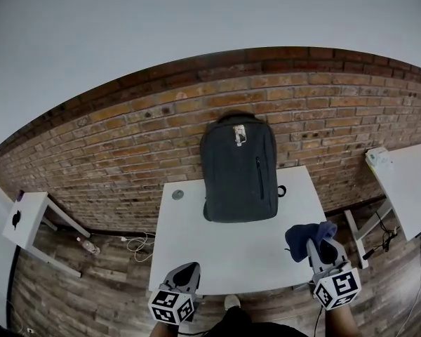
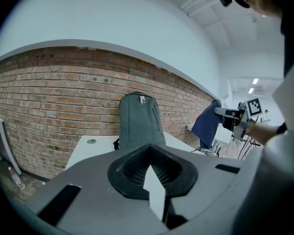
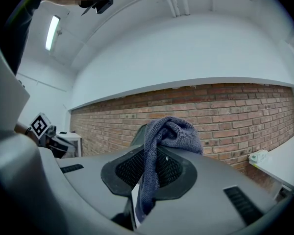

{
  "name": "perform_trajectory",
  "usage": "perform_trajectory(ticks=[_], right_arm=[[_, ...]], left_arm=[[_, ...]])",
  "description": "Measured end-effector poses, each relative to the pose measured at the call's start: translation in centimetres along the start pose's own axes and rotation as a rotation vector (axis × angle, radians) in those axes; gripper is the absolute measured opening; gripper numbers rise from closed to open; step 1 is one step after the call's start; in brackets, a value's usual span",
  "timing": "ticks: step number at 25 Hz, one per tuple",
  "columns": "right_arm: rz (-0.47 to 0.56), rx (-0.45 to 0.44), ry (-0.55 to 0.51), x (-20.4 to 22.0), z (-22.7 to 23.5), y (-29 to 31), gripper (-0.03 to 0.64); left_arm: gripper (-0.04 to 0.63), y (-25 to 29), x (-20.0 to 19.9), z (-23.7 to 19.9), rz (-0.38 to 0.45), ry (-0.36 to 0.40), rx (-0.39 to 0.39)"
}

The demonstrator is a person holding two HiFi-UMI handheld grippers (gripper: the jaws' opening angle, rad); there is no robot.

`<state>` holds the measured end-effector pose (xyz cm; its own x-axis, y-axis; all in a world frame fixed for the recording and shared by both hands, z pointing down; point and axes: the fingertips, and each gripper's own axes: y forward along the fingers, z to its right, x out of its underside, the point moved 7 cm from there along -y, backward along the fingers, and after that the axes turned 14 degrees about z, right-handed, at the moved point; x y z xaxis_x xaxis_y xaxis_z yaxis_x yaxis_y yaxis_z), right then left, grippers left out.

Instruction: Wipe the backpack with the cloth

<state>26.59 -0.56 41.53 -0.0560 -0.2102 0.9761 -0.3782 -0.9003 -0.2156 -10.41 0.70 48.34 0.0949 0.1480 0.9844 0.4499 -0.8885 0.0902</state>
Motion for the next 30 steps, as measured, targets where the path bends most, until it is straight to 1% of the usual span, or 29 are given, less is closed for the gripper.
perform_trajectory(ticks=[2,10,16,18,25,30], right_arm=[[0.0,-0.004,-0.001,0.1,-0.2,1.7,0.04],[0.008,-0.006,-0.015,0.8,-1.5,8.0,0.04],[0.021,0.005,-0.041,0.5,-2.6,12.4,0.04],[0.019,0.01,-0.047,0.5,-3.1,13.7,0.04],[0.036,0.017,-0.086,-0.6,-3.8,17.8,0.04],[0.019,-0.01,-0.129,-1.9,-3.5,19.9,0.04]], left_arm=[[-0.003,0.8,-0.4,-1.1,-0.005,-0.019,0.003],[-0.003,4.4,-2.0,-6.3,0.003,-0.02,0.007],[-0.003,7.6,-4.3,-8.8,0.033,0.025,0.067],[-0.003,8.3,-4.5,-10.0,0.029,0.03,0.072],[-0.003,10.7,-4.1,-13.6,0.009,-0.004,0.096],[-0.003,11.8,-3.8,-14.5,0.0,-0.008,0.096]])
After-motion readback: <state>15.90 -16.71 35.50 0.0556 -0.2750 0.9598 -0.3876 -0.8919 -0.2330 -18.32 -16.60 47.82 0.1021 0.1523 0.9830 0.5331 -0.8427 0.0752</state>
